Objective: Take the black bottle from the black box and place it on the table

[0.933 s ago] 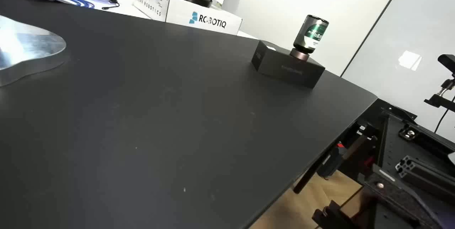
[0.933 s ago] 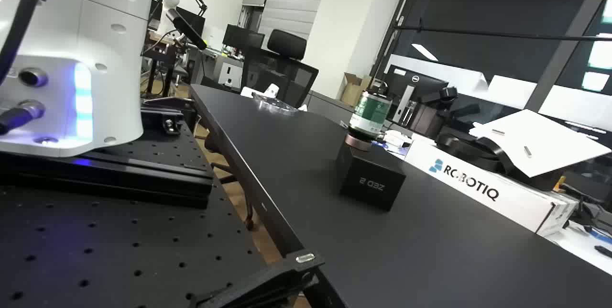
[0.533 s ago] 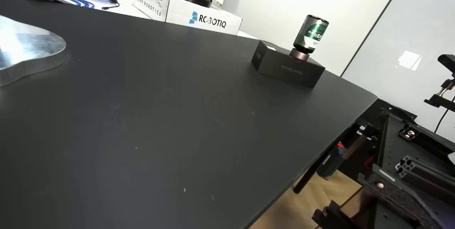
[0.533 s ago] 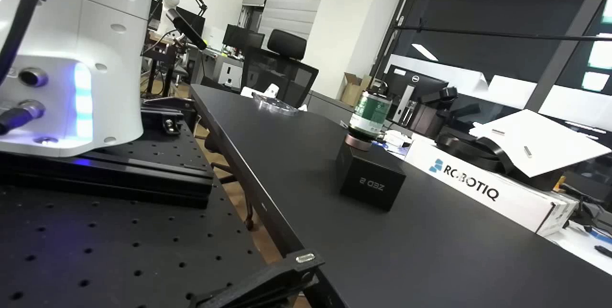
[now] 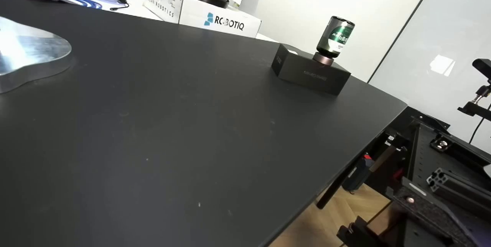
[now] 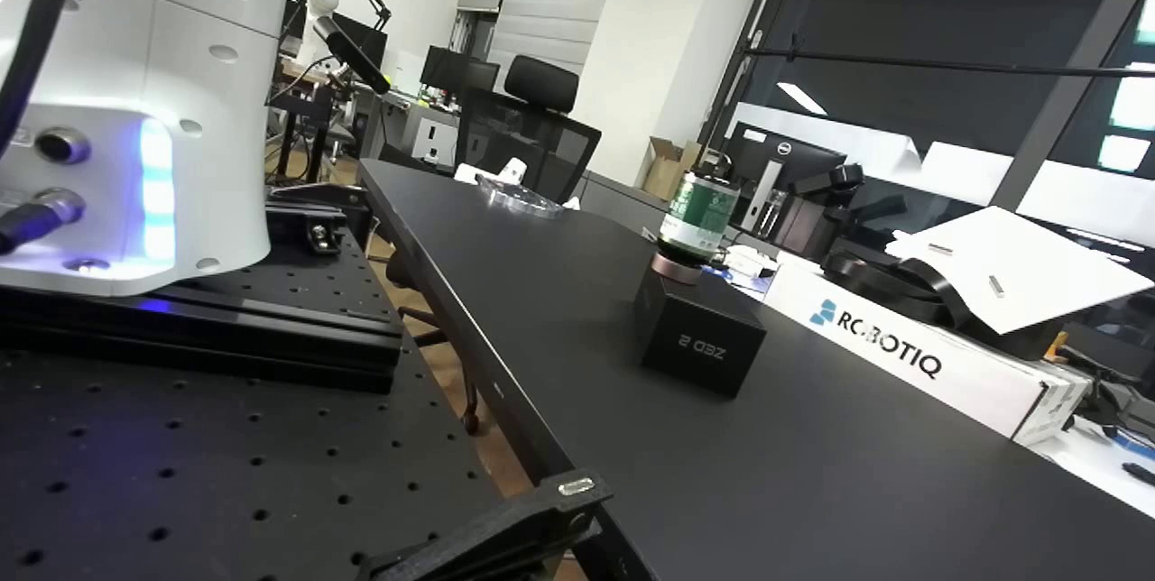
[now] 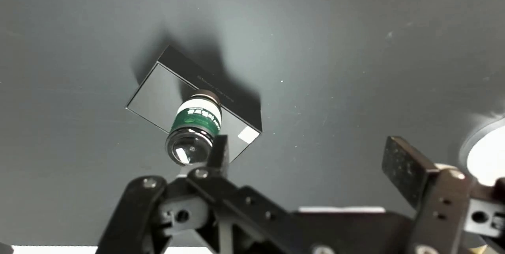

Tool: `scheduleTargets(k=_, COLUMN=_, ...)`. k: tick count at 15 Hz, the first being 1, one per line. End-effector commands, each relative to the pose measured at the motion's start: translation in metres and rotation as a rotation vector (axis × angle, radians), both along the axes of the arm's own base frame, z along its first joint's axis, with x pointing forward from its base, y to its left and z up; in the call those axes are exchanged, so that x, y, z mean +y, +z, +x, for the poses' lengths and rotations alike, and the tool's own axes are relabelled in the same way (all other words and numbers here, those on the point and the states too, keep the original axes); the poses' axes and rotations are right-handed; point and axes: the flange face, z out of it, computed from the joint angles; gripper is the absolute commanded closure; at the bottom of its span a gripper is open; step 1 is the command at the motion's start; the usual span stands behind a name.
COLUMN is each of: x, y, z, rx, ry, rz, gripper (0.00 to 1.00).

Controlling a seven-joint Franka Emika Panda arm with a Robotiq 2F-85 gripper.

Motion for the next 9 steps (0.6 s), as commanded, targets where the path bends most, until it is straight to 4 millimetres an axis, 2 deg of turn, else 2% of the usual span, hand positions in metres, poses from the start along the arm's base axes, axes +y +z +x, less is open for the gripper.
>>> scheduleTargets(k=1, x=-0.019, y=-0.002, z=0.039, rx=-0.007, ry=-0.194, rz=0.022, gripper=0.00)
scheduleTargets(k=9, x=-0.054, y=-0.035, z=0.122, rx=0.022, ry=-0.521, rz=0.017, gripper=0.00)
